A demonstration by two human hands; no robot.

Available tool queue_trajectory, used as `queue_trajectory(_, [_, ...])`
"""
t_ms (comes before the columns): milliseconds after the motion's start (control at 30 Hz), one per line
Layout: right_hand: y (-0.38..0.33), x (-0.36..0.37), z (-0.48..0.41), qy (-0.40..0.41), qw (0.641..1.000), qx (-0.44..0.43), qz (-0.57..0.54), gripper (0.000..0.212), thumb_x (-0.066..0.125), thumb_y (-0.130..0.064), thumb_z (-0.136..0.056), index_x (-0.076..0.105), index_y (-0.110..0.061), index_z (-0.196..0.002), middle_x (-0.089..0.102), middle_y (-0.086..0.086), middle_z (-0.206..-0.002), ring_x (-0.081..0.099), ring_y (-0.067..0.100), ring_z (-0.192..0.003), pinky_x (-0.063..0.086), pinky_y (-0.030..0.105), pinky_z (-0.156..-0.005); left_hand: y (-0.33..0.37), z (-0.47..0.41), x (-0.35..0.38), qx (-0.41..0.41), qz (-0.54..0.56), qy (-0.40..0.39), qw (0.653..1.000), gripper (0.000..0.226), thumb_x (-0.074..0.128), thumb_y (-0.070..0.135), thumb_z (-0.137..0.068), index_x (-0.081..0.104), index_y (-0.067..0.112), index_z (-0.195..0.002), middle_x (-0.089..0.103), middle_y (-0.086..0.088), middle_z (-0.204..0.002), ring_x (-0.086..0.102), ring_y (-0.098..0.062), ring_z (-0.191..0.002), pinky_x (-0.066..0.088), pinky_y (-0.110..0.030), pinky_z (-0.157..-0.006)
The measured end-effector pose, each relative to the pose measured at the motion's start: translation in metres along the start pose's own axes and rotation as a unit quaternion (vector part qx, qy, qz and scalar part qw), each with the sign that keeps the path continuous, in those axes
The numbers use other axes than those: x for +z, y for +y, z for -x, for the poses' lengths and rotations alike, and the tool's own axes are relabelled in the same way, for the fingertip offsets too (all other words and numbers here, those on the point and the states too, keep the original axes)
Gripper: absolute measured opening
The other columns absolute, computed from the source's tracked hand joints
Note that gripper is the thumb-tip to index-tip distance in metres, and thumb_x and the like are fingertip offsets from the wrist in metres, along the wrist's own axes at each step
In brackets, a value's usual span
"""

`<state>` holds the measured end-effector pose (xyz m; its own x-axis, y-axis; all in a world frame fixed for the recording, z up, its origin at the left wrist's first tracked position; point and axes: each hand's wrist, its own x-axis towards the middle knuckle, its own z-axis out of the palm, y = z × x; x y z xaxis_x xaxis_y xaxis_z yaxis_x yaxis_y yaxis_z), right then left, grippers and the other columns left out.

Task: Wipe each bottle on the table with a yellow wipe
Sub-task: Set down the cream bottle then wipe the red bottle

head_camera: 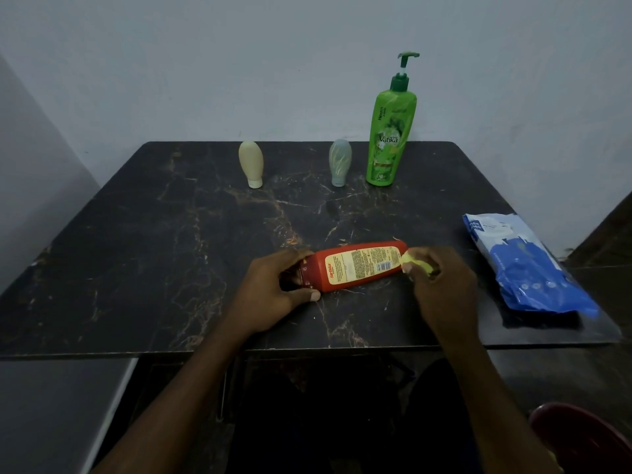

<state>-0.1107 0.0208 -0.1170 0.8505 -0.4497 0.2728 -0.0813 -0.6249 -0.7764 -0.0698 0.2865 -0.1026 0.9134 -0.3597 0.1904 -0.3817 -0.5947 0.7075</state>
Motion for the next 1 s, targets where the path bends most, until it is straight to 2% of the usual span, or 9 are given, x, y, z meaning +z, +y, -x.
queue_trajectory(100, [-0.007,0.006,0.004,-0.011,1.0,-0.008,0.008,0.02,0.069,-0.021,-0.092,0.067,-0.022,-0.112,0.062,-0.007,-0.109,0.055,0.001,-0.093,0.036,0.007,-0.072,0.001,0.001,0.0,0.007,0.006,0.019,1.0,0.063,0.087,0.019,-0.077,0.06,0.028,-0.134,0.058,0.024,-0.118,0.057,0.01,-0.107,0.045,-0.003,-0.082])
queue_trajectory(200, [-0.02,0.008,0.008,0.007,0.999,-0.028,-0.02,0.022,0.067,-0.018,-0.093,0.068,-0.019,-0.115,0.059,-0.006,-0.109,0.053,-0.006,-0.086,0.04,0.001,-0.07,0.0,0.001,0.001,0.025,0.008,0.036,0.999,0.057,0.087,0.012,-0.076,0.063,0.025,-0.127,0.06,0.023,-0.117,0.058,0.007,-0.111,0.044,-0.002,-0.087])
queue_trajectory(367, [-0.045,0.012,0.009,0.0,0.999,-0.045,-0.03,0.022,0.059,-0.014,-0.098,0.07,-0.013,-0.118,0.051,-0.007,-0.108,0.048,-0.012,-0.084,0.032,-0.007,-0.073,-0.006,0.001,0.001,0.061,0.008,0.061,0.996,0.045,0.08,-0.003,-0.077,0.064,0.018,-0.114,0.065,0.013,-0.114,0.064,-0.007,-0.108,0.055,-0.021,-0.091])
queue_trajectory(467, [-0.059,0.021,0.018,-0.007,0.996,-0.088,-0.002,0.022,0.059,-0.01,-0.097,0.071,-0.009,-0.116,0.048,-0.006,-0.106,0.047,-0.001,-0.08,0.033,-0.003,-0.073,-0.006,0.001,0.002,0.06,0.006,0.063,0.996,0.045,0.081,-0.001,-0.077,0.066,0.019,-0.114,0.065,0.016,-0.113,0.063,-0.003,-0.108,0.055,-0.019,-0.092])
queue_trajectory(567, [-0.075,0.031,0.028,-0.032,0.993,-0.115,0.018,0.024,0.06,-0.014,-0.097,0.07,-0.012,-0.119,0.05,-0.005,-0.113,0.047,0.003,-0.087,0.035,0.003,-0.073,-0.004,0.002,0.004,0.061,0.001,0.058,0.996,0.044,0.085,0.008,-0.077,0.066,0.02,-0.115,0.064,0.021,-0.11,0.062,0.002,-0.106,0.053,-0.015,-0.09])
queue_trajectory(633, [-0.088,0.038,0.035,-0.071,0.99,-0.121,0.009,0.027,0.063,-0.014,-0.095,0.068,-0.014,-0.122,0.049,-0.006,-0.117,0.054,0.008,-0.093,0.046,0.014,-0.08,-0.003,0.002,0.005,0.067,0.01,0.064,0.996,0.042,0.088,0.015,-0.076,0.069,0.018,-0.113,0.068,0.014,-0.107,0.065,-0.002,-0.101,0.055,-0.019,-0.088])
queue_trajectory(700, [-0.099,0.045,0.041,-0.105,0.983,-0.147,0.011,0.028,0.065,-0.008,-0.091,0.068,-0.014,-0.118,0.047,-0.005,-0.114,0.057,0.013,-0.092,0.053,0.028,-0.08,-0.003,0.001,0.005,0.08,0.009,0.073,0.994,0.036,0.087,0.017,-0.077,0.07,0.017,-0.109,0.07,0.01,-0.103,0.067,-0.004,-0.096,0.057,-0.026,-0.085])
queue_trajectory(833, [-0.105,0.054,0.046,-0.133,0.967,-0.211,0.055,0.023,0.064,-0.002,-0.082,0.069,-0.014,-0.101,0.042,-0.004,-0.103,0.051,0.014,-0.083,0.039,0.023,-0.067,-0.005,0.001,0.005,0.083,0.011,0.073,0.994,0.024,0.081,0.008,-0.081,0.068,0.012,-0.1,0.07,0.004,-0.097,0.069,-0.012,-0.091,0.058,-0.042,-0.081])
queue_trajectory(1000, [-0.088,0.035,0.034,-0.1,0.977,-0.176,0.063,0.028,0.069,-0.008,-0.087,0.07,-0.019,-0.112,0.046,-0.007,-0.108,0.052,0.009,-0.09,0.05,0.025,-0.076,-0.005,0.002,0.005,0.069,0.01,0.074,0.995,0.037,0.088,0.018,-0.077,0.07,0.016,-0.11,0.07,0.009,-0.106,0.068,-0.004,-0.098,0.059,-0.032,-0.087])
